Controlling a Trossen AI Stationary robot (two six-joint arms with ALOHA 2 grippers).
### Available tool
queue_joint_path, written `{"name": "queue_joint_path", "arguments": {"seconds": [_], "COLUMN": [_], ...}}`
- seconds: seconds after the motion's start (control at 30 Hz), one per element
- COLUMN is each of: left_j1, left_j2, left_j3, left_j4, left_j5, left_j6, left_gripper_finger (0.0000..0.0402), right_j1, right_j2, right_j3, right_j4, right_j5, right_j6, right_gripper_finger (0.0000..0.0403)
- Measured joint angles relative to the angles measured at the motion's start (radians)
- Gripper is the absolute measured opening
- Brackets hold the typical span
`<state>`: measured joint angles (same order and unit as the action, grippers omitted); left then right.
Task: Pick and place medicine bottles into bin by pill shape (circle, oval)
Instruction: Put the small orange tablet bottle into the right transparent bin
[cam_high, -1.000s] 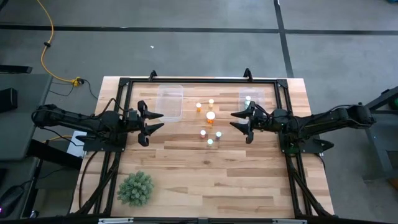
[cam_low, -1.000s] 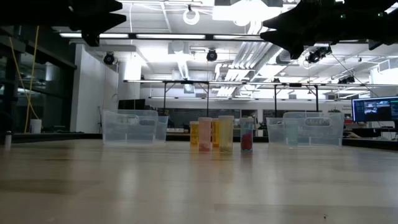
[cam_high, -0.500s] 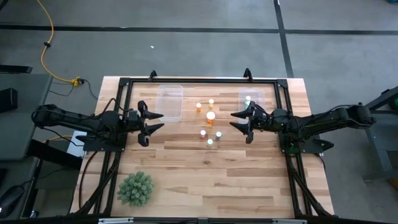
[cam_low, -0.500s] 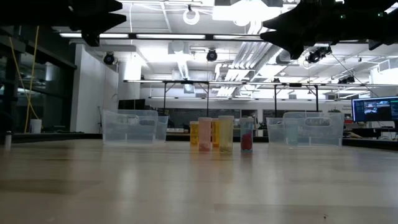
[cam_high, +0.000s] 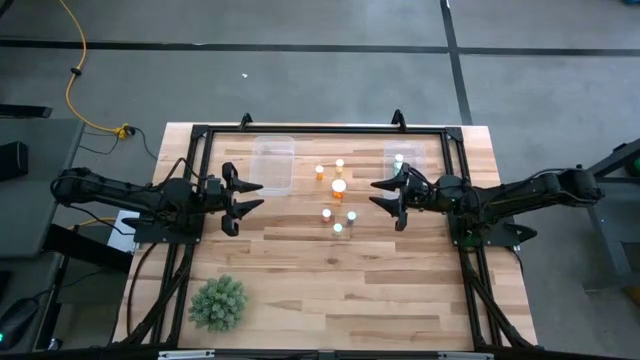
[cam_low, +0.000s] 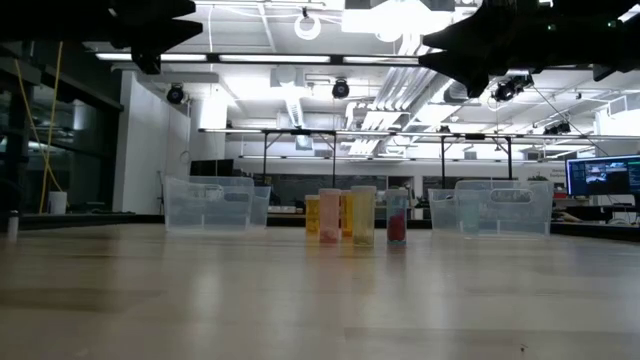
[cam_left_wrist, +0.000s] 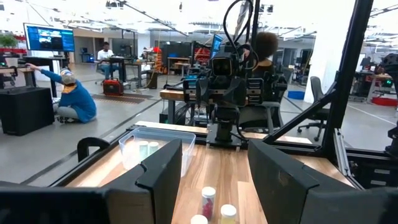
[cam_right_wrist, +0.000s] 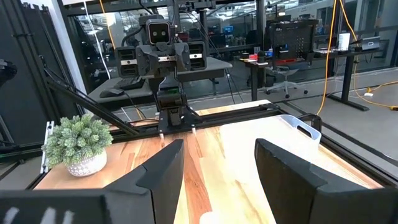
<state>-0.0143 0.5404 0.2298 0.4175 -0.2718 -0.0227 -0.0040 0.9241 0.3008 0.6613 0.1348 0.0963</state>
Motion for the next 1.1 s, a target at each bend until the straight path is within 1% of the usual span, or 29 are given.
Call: {"name": "queue_joint_path", "arguments": {"seconds": [0.1,0.2,0.37,0.43,0.53,0.67,0.87,0.93,1.0,1.1], "left_j1": [0.000,0.000,0.000,0.000,0.001,0.001,0.019,0.052,0.097,0.179], "left_j2": [0.000,0.004,0.082,0.140,0.238,0.404,0.653,0.719,0.775,0.855], "left_j3": [0.000,0.000,0.002,0.018,0.064,0.138,0.253,0.307,0.379,0.511], "left_j4": [0.000,0.004,0.009,0.011,0.016,0.017,0.012,-0.006,-0.075,-0.246], "left_j5": [0.000,-0.009,-0.063,-0.082,-0.085,-0.092,-0.192,-0.193,-0.166,-0.117], "left_j6": [0.000,-0.031,-0.026,-0.027,-0.024,-0.018,0.007,0.000,-0.006,-0.016], "left_gripper_finger": [0.0172,0.0172,0.0172,0.0172,0.0172,0.0172,0.0172,0.0173,0.0175,0.0183], "right_j1": [0.000,0.000,0.000,0.000,0.000,0.000,0.000,0.000,0.000,0.000], "right_j2": [0.000,0.000,0.000,0.000,0.000,0.000,0.000,0.000,0.000,0.000], "right_j3": [0.000,0.000,0.000,0.000,0.000,0.000,0.000,0.000,0.000,0.000], "right_j4": [0.000,0.000,0.000,0.000,0.000,0.000,0.000,0.000,0.000,-0.004], "right_j5": [0.000,0.000,0.000,0.000,0.000,0.000,0.000,0.000,0.000,0.000], "right_j6": [0.000,0.000,0.000,0.000,0.000,0.000,0.010,0.010,0.011,0.011], "right_gripper_finger": [0.0190,0.0190,0.0190,0.0190,0.0190,0.0190,0.0190,0.0190,0.0190,0.0190]}}
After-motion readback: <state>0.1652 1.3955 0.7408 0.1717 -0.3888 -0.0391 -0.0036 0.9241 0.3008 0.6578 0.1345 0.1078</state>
